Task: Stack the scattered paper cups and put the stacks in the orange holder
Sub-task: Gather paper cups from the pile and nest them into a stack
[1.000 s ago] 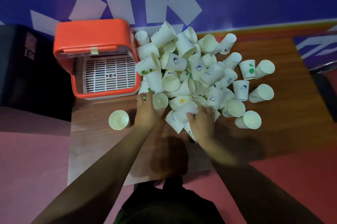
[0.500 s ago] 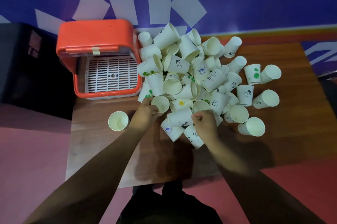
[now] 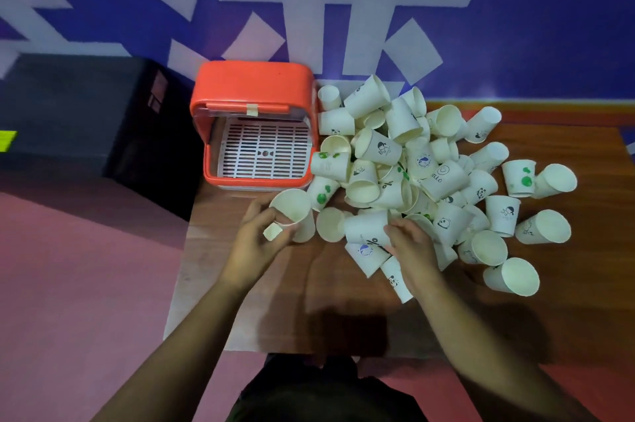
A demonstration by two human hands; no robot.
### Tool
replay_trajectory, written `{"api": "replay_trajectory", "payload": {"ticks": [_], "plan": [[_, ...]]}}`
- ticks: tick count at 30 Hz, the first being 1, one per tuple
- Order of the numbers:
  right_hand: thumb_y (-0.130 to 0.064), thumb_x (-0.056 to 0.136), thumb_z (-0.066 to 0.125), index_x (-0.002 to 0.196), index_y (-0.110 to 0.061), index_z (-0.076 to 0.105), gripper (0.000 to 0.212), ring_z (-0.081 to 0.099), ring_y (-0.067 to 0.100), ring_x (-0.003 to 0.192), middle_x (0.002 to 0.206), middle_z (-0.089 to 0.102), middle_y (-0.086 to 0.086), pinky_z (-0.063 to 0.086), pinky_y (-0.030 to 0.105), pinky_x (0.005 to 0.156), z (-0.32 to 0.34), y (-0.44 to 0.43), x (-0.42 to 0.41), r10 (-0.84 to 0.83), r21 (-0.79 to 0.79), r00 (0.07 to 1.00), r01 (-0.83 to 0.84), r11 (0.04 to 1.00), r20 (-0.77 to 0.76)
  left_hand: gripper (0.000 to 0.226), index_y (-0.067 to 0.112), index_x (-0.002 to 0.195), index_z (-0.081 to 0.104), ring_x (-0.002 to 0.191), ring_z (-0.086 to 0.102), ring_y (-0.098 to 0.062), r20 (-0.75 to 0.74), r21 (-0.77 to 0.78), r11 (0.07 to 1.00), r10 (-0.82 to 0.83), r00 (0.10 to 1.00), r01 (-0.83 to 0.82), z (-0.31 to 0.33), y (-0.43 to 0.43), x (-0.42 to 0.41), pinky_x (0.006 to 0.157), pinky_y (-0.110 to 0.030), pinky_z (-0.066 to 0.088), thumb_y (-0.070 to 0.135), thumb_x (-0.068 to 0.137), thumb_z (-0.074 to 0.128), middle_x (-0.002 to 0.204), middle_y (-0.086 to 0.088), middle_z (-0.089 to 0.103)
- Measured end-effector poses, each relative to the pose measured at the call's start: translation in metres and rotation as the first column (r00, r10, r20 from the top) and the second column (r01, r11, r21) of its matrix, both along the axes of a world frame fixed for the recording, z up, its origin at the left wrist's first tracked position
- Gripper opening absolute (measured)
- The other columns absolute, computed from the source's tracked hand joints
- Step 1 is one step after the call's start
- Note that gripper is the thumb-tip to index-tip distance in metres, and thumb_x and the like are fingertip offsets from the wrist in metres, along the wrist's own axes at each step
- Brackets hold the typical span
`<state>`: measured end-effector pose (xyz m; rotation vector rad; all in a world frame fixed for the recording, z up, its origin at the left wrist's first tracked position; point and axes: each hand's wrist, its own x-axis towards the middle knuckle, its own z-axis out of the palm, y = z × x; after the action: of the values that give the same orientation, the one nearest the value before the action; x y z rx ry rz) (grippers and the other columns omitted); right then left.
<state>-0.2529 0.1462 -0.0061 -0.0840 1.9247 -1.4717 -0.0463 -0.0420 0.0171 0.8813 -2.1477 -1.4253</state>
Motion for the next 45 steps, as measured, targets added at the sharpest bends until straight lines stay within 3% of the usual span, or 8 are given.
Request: {"api": "replay_trajectory", "payload": {"ticks": [5, 10, 25, 28, 32, 36, 39, 45], "plan": [[-0.018, 0.087, 0.066, 0.085, -0.018, 0.067, 0.003, 0.06, 0.014, 0.084, 0.086, 0.066, -0.003, 0.049, 0.031, 0.075, 0.005, -0.026, 0.021, 0.082, 0.055, 0.995, -0.079, 0.995, -0.059, 0.041, 0.021, 0.116, 0.059, 0.126, 0.053, -0.018, -0.01, 0.029, 0.979, 0.201, 0.98, -0.2, -0.002, -0.022, 0.042, 0.103, -0.031, 0.051, 0.018, 0.081, 0.081, 0.133, 0.001, 0.05], [-0.03, 0.081, 0.068, 0.086, -0.028, 0.068, 0.005, 0.065, 0.02, 0.099, 0.097, 0.069, -0.001, 0.052, 0.04, 0.085, -0.004, -0.038, 0.036, 0.121, 0.109, 0.988, -0.11, 0.988, -0.096, 0.07, 0.032, 0.14, 0.048, 0.127, 0.046, -0.004, 0.095, 0.051, 0.993, 0.105, 0.99, -0.11, -0.02, -0.038, 0.051, 0.098, -0.009, 0.043, 0.024, 0.08, 0.084, 0.137, 0.007, 0.043], [-0.02, 0.086, 0.071, 0.121, -0.027, 0.05, 0.041, 0.053, -0.013, 0.102, 0.116, 0.056, -0.019, 0.045, 0.01, 0.081, 0.027, -0.099, 0.076, 0.281, 0.089, 0.917, -0.267, 0.96, -0.282, 0.093, 0.028, 0.15, 0.042, 0.126, 0.04, -0.015, 0.369, 0.137, 0.988, -0.113, 0.922, 0.066, -0.086, -0.068, 0.052, 0.113, -0.041, 0.039, 0.017, 0.071, 0.09, 0.128, 0.003, 0.044], [-0.022, 0.081, 0.075, 0.122, -0.035, 0.047, 0.051, 0.055, -0.003, 0.109, 0.117, 0.056, -0.02, 0.051, 0.025, 0.092, 0.026, -0.118, 0.089, 0.436, 0.108, 0.84, -0.425, 0.899, -0.324, 0.096, 0.028, 0.154, 0.032, 0.134, 0.035, -0.008, 0.372, 0.211, 0.975, -0.144, 0.917, 0.067, -0.086, -0.077, 0.067, 0.111, -0.033, 0.036, 0.016, 0.076, 0.087, 0.138, 0.009, 0.039], [-0.032, 0.077, 0.077, 0.132, -0.038, 0.043, 0.065, 0.048, 0.006, 0.126, 0.135, 0.05, -0.018, 0.047, 0.032, 0.101, 0.022, -0.143, 0.103, 0.612, 0.198, 0.674, -0.589, 0.783, -0.413, 0.055, 0.018, 0.127, 0.052, 0.096, 0.061, 0.011, 0.423, 0.222, 0.968, 0.017, 0.906, -0.121, -0.091, -0.074, 0.101, 0.083, -0.014, 0.053, 0.002, 0.082, 0.079, 0.112, 0.009, 0.056], [-0.033, 0.082, 0.073, 0.145, -0.024, 0.035, 0.074, 0.04, 0.014, 0.134, 0.146, 0.043, -0.005, 0.037, 0.03, 0.107, 0.006, -0.156, 0.111, 0.8, 0.514, 0.339, -0.628, 0.584, -0.495, 0.035, 0.015, 0.113, 0.061, 0.096, 0.065, -0.01, 0.48, 0.242, 0.943, 0.089, 0.873, -0.23, -0.1, -0.067, 0.132, 0.087, -0.033, 0.057, 0.008, 0.082, 0.078, 0.11, -0.004, 0.067], [-0.036, 0.085, 0.069, 0.153, -0.021, 0.026, 0.081, 0.033, 0.017, 0.141, 0.153, 0.037, -0.003, 0.027, 0.033, 0.116, -0.013, -0.155, 0.113, 0.888, 0.646, 0.196, -0.623, 0.441, -0.416, 0.025, 0.016, 0.107, 0.065, 0.096, 0.066, -0.009, 0.486, 0.267, 0.935, 0.077, 0.87, -0.231, -0.1, -0.053, 0.136, 0.078, -0.022, 0.051, 0.012, 0.085, 0.076, 0.105, 0.001, 0.07], [-0.031, 0.088, 0.067, 0.14, -0.013, 0.046, 0.059, 0.041, 0.023, 0.134, 0.143, 0.046, 0.006, 0.037, 0.037, 0.108, -0.018, -0.114, 0.073, 0.72, 0.577, 0.535, -0.445, 0.685, -0.442, 0.018, 0.021, 0.107, 0.063, 0.088, 0.064, -0.005, 0.372, 0.246, 0.969, -0.13, 0.919, 0.038, -0.073, -0.012, 0.094, 0.074, -0.02, 0.051, 0.019, 0.089, 0.069, 0.102, 0.01, 0.064]]}}
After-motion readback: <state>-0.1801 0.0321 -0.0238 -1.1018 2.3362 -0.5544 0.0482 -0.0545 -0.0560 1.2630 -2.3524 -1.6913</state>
